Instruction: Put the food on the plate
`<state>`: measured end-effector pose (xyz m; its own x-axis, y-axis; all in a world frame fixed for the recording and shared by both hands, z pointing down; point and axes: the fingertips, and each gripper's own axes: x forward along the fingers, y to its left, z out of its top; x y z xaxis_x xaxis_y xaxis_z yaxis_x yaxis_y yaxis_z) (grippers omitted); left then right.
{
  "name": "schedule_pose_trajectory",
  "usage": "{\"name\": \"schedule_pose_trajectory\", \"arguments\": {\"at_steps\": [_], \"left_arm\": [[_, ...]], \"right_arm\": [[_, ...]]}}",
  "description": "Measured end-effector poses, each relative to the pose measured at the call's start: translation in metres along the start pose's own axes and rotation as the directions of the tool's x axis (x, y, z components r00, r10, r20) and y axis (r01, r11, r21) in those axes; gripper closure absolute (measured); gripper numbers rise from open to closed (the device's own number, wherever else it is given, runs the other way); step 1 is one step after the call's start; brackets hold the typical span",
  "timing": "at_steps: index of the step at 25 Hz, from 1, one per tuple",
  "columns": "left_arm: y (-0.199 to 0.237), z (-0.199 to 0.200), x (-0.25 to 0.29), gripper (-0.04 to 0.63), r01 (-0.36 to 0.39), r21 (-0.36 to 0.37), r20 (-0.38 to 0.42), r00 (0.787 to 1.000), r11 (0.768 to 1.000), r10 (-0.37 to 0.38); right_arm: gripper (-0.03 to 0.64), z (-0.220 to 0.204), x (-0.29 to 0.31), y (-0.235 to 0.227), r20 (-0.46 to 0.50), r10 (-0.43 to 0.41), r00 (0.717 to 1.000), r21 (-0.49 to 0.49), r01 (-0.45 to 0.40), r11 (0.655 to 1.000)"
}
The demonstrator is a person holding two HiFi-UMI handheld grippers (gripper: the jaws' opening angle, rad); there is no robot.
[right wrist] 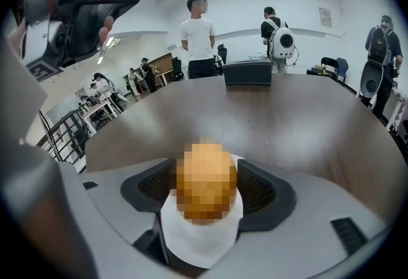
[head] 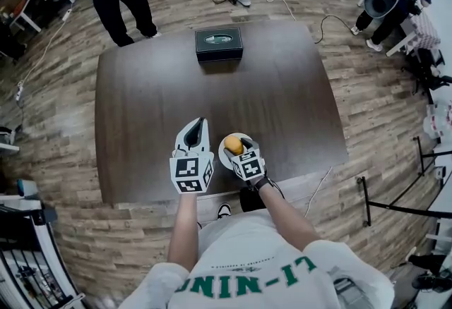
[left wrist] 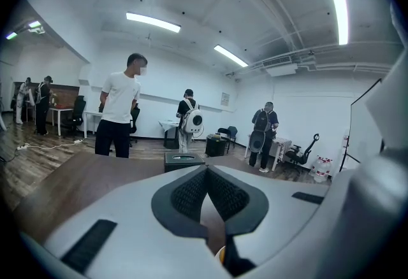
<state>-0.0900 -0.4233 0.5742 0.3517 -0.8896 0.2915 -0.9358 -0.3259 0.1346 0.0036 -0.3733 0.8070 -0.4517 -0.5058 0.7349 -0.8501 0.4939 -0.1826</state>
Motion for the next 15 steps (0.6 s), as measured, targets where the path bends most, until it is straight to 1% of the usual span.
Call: {"name": "schedule_pose_trajectory", "arguments": {"at_steps": [4,7,9,15], "left_arm": [[-0.001,-0.003,-0.002,0.584,0.003,0.005,-0.011,1.0,1.0,-0.003],[-0.002,-0.009,-0.003,0.584,0.007,0.005,-0.024,1.0,1.0,-0.007],[-0.002,-0.011,-0.004,0.584,0.01,0.006,-0.03,1.0,1.0,-0.009],[-0.001,-0.013,-0.006,0.584,0.009,0.007,-0.039,0.999,1.0,-0.009]], "right_arm": [[0.298,-0.001,-0.001,0.001,-0.005,-0.013,1.0,0.002,0.013,1.0],[0.295,-0.001,-0.002,0.003,-0.01,0.0,1.0,0.02,0.0,1.0],[0.267,0.001,-0.004,0.004,0.001,0.007,1.0,0.024,-0.007,1.0],[0.261,0.015,-0.019,-0.001,0.051,-0.006,0.999,0.038,0.005,0.999]]}}
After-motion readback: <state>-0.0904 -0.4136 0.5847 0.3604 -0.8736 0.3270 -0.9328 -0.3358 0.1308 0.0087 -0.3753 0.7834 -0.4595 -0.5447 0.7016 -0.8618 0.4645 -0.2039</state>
